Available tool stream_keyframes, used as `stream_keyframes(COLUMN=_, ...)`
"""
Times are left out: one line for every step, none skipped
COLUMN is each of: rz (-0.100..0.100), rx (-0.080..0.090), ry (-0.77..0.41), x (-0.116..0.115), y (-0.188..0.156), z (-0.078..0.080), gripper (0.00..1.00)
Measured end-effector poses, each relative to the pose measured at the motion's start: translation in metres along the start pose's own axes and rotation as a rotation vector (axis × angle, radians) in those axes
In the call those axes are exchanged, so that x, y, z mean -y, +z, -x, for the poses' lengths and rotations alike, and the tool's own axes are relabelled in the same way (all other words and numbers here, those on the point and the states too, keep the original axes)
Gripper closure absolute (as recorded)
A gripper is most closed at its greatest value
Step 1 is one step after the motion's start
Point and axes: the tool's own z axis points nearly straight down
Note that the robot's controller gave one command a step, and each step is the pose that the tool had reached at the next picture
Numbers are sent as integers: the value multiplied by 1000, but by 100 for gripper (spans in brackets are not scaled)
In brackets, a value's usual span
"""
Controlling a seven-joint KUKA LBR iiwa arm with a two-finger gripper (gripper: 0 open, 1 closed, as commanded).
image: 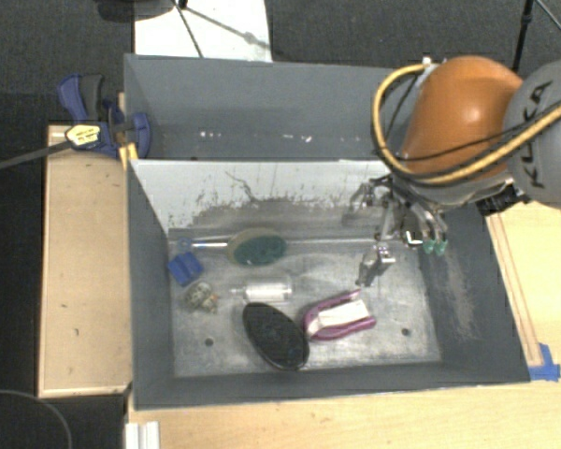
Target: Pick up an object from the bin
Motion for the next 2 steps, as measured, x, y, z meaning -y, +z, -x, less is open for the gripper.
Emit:
stream_keyframes(rz=-1, rx=14, ry=-284, x=-14, y=141, z=-69, gripper=0)
stream_keyframes(rz=-1, rx=11, ry=-132, x=8, y=112, z=-77, gripper=0)
